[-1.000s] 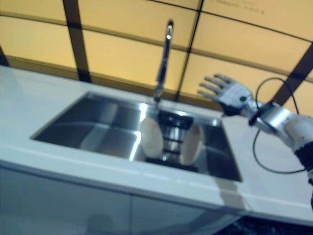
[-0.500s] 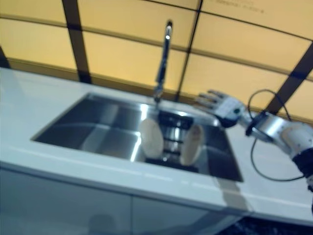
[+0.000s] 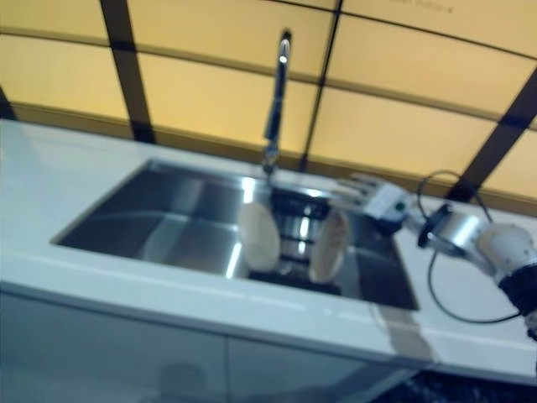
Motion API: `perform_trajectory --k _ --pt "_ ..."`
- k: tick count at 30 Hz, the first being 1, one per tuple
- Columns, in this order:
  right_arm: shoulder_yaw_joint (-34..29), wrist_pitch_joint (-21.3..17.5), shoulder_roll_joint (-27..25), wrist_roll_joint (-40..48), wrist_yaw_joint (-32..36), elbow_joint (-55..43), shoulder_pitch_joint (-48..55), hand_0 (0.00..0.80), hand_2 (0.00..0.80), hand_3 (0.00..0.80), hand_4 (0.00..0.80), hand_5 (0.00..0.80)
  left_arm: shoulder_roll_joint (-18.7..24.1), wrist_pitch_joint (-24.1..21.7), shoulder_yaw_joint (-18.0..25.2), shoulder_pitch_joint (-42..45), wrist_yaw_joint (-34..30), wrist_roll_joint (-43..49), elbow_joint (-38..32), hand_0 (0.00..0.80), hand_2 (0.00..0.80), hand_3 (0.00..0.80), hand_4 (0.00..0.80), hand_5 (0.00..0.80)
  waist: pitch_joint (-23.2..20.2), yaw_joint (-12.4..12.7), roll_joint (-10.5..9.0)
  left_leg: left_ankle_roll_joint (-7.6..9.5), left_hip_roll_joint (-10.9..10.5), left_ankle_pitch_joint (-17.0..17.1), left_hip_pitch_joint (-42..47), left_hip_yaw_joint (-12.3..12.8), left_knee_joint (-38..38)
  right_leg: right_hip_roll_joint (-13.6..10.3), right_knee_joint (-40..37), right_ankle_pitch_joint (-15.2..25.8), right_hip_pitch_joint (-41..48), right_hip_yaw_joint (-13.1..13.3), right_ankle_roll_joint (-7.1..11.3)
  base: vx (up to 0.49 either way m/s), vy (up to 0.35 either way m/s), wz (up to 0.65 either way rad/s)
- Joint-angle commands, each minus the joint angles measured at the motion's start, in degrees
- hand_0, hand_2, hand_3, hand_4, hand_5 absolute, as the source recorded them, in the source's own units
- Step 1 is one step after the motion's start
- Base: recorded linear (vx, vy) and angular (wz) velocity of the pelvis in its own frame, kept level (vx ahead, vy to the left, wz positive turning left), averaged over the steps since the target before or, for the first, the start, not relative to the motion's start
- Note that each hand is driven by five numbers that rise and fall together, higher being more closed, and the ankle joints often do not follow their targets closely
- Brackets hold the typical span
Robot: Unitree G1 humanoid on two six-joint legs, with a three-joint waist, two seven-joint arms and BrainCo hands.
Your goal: Take plates into dishwasher
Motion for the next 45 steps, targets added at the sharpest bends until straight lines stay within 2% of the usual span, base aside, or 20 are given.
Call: perform_trajectory --k 1,23,45 --pt "1.0 0.0 -1.0 0.5 -0.2 -2.0 -2.4 0.0 0.0 0.0 0.0 0.0 0.3 -0.9 1.1 -0.8 -0.5 0.9 0.9 0.0 0.0 0.0 0.0 0.0 0.3 2.2 -0.44 -0.61 0.9 -5.9 3.7 0.9 -0.1 -2.9 0.3 6.6 -4.4 -0.3 5.91 0.0 0.0 0.0" --pt "1.6 -1.3 0.3 -1.4 1.0 -4.8 -1.5 0.0 0.0 0.0 0.0 0.0 -0.1 -1.6 1.0 -0.5 0.0 -0.5 0.8 0.0 0.0 0.0 0.0 0.0 1.4 3.1 -0.69 -1.08 1.2 -5.5 2.7 0.0 -0.1 -2.5 0.0 5.9 -4.3 -1.4 5.39 0.0 0.0 0.0" --pt "6.0 -3.6 2.7 -4.0 2.8 -5.8 -5.4 0.0 0.0 0.0 0.0 0.0 -0.1 -2.3 1.1 -0.3 0.2 -4.1 0.1 0.0 0.0 0.0 0.0 0.0 3.1 4.8 -1.49 -1.61 1.6 -5.0 1.8 -1.4 -0.1 -2.2 -0.2 5.5 -4.2 -2.6 4.98 0.005 -0.002 0.03"
